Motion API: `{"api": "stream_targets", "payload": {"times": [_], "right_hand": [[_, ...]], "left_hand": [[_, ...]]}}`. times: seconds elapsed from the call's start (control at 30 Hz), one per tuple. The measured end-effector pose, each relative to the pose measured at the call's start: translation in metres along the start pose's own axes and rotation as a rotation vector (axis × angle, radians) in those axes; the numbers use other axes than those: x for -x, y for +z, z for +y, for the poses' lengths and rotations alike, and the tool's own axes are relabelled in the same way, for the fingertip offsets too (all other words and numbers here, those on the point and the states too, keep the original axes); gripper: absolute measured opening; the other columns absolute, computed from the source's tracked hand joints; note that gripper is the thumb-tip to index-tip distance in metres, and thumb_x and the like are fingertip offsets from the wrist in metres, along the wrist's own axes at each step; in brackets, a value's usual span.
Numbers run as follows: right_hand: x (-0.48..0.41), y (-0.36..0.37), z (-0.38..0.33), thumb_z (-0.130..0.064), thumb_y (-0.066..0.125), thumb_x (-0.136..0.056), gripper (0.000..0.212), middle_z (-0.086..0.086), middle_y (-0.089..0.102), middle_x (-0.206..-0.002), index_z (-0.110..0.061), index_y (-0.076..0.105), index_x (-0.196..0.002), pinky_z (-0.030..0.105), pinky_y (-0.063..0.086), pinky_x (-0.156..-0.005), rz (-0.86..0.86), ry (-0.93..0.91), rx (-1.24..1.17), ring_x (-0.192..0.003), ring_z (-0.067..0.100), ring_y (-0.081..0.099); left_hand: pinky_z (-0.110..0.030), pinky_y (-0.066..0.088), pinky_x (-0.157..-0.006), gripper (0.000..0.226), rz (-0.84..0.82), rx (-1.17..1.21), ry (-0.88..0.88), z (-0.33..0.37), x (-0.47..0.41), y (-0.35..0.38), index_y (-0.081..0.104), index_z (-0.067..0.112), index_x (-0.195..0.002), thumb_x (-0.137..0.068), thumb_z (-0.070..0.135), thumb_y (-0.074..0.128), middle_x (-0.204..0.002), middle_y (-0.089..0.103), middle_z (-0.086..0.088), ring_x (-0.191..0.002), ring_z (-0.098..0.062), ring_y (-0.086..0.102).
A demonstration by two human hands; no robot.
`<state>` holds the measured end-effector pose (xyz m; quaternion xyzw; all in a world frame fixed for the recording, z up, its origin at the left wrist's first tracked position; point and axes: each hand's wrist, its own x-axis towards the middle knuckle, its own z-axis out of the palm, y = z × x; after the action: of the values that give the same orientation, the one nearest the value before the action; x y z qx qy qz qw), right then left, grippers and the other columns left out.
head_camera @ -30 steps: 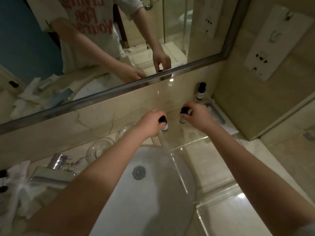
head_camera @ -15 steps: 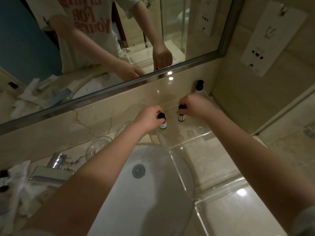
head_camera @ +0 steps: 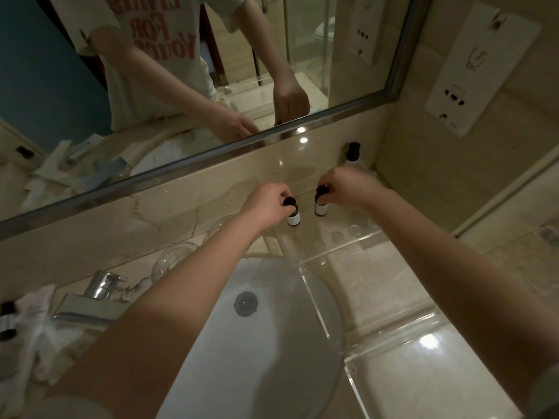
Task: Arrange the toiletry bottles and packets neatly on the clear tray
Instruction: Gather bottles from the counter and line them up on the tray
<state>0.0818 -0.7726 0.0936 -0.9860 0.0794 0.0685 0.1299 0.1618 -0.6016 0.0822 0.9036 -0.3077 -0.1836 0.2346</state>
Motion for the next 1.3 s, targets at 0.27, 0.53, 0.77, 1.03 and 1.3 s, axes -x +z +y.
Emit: {"api": "stream_targets", "payload": {"times": [0.27, 0.53, 0.77, 1.03, 1.3], "right_hand": [[0.0, 0.002, 0.0, -0.022, 0.064, -0.083, 0.024, 0.006, 0.065, -0.101, -0.016, 0.063, -0.107, 0.042, 0.054, -0.075, 0.037, -0.078, 0.059, -0.087, 0.023, 0.059], [-0.024, -0.012, 0.017, -0.016, 0.058, -0.088, 0.007, 0.007, 0.062, -0.099, -0.012, 0.061, -0.094, 0.033, 0.047, -0.07, 0.04, 0.056, 0.01, -0.089, 0.026, 0.06], [-0.049, -0.018, 0.038, -0.021, 0.058, -0.088, 0.017, 0.005, 0.065, -0.1, -0.016, 0.064, -0.103, 0.03, 0.046, -0.071, 0.16, 0.085, 0.085, -0.09, 0.024, 0.06], [-0.063, -0.011, 0.045, -0.022, 0.057, -0.087, 0.015, 0.002, 0.066, -0.093, -0.022, 0.066, -0.098, 0.035, 0.054, -0.074, 0.152, 0.134, 0.075, -0.085, 0.022, 0.062], [-0.065, -0.008, 0.05, -0.02, 0.055, -0.086, 0.013, 0.001, 0.065, -0.089, -0.026, 0.065, -0.091, 0.032, 0.051, -0.069, 0.173, 0.136, 0.039, -0.083, 0.024, 0.062]], "left_hand": [[-0.026, 0.042, -0.065, 0.016, -0.013, -0.038, 0.028, 0.005, -0.004, 0.001, 0.065, 0.017, -0.097, -0.081, 0.016, 0.067, -0.076, 0.055, 0.006, -0.074, -0.016, 0.054], [-0.029, 0.045, -0.073, 0.023, 0.06, -0.147, 0.084, 0.015, -0.027, -0.008, 0.067, 0.012, -0.106, -0.084, 0.019, 0.063, -0.102, 0.063, -0.006, -0.093, -0.023, 0.058], [-0.037, 0.053, -0.082, 0.024, 0.099, -0.146, 0.099, 0.024, -0.051, -0.001, 0.066, 0.012, -0.11, -0.087, 0.018, 0.06, -0.108, 0.064, -0.011, -0.098, -0.03, 0.06], [-0.032, 0.05, -0.075, 0.02, 0.081, -0.199, 0.094, 0.036, -0.083, 0.008, 0.068, 0.01, -0.1, -0.088, 0.016, 0.053, -0.101, 0.066, -0.012, -0.094, -0.03, 0.061], [-0.028, 0.038, -0.064, 0.023, 0.072, -0.3, 0.047, 0.055, -0.1, 0.016, 0.068, 0.01, -0.099, -0.091, 0.013, 0.046, -0.101, 0.067, -0.012, -0.09, -0.028, 0.062]]}}
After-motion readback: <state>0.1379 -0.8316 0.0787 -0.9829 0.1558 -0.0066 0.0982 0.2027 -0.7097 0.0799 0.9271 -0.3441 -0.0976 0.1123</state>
